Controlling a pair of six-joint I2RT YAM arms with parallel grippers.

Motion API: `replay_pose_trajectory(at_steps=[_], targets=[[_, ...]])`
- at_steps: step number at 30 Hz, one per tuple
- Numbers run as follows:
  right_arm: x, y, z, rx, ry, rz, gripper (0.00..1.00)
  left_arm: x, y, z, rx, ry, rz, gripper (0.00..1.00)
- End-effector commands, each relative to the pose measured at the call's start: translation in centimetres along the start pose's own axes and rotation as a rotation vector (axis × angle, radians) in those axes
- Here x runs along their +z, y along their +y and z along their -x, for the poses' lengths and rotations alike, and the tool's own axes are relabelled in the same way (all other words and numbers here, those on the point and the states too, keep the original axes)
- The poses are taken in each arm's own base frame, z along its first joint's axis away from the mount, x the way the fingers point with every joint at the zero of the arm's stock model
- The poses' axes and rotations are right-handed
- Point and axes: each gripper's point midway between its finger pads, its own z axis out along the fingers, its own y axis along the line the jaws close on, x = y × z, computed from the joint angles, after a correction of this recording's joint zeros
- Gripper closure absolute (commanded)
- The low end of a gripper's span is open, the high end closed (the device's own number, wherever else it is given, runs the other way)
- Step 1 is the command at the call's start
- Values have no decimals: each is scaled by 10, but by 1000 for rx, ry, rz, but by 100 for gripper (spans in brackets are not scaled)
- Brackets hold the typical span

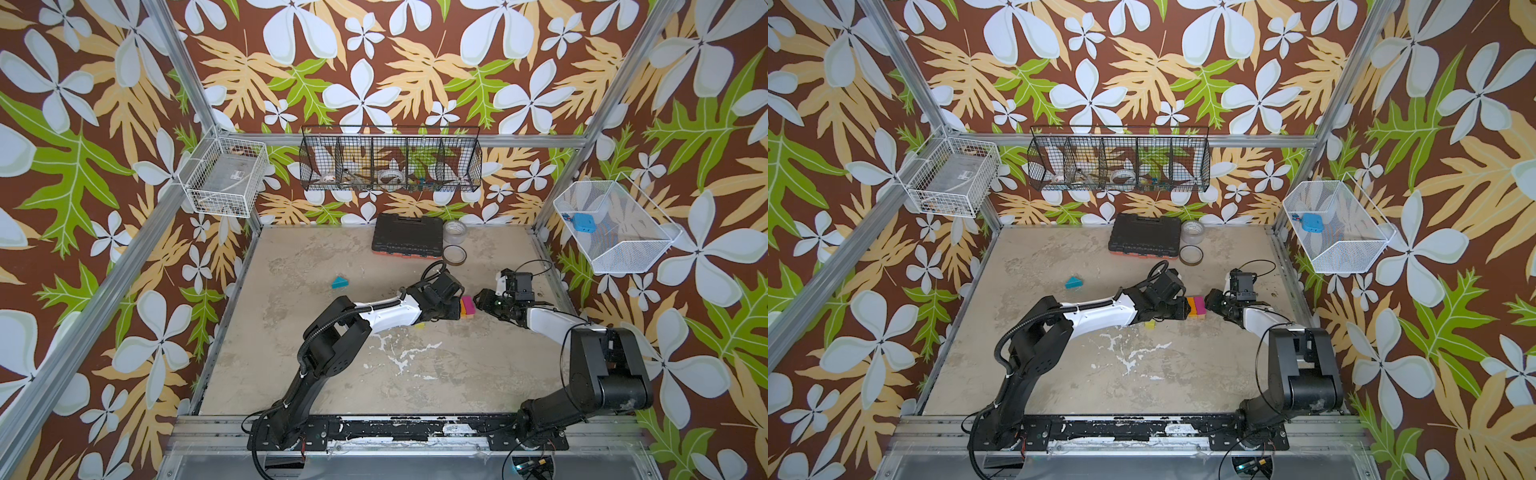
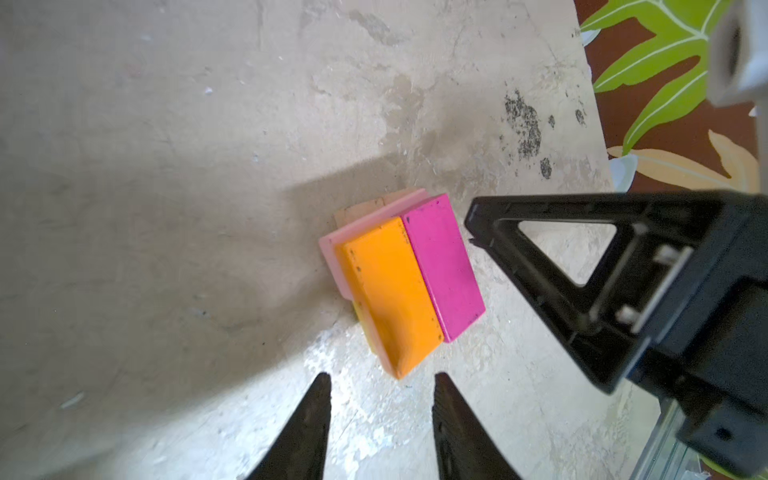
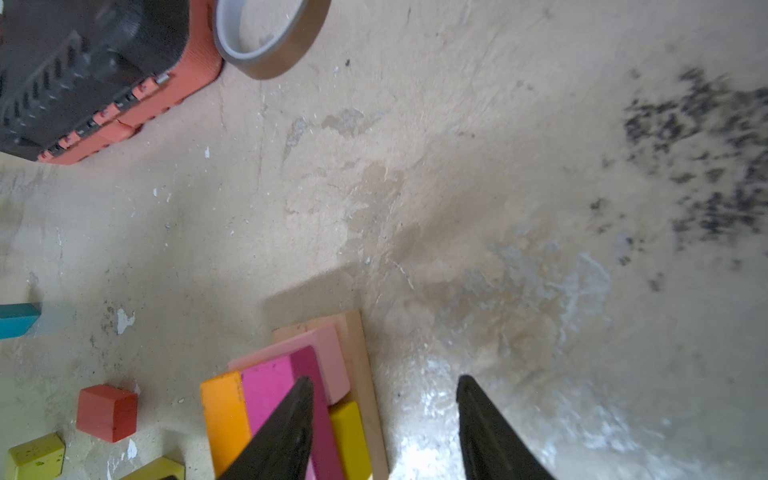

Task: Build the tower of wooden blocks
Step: 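Open the left gripper and pull both grippers back from the stack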

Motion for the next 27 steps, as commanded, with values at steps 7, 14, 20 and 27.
replay_pose_trajectory(at_steps=[7, 14, 20, 27], targets=[[-87, 32, 33, -46, -277, 45, 13, -185, 31, 45, -42, -342, 126, 43], [-113, 166, -8, -319, -282, 165, 6, -353, 99, 66, -231, -603, 285, 23], [-72, 223, -72, -468, -142, 85, 10, -421, 181, 40, -421, -957, 486, 8], [-32, 228, -101, -463, -22, 34, 13, -397, 221, 7, -351, -1115, 394, 6]])
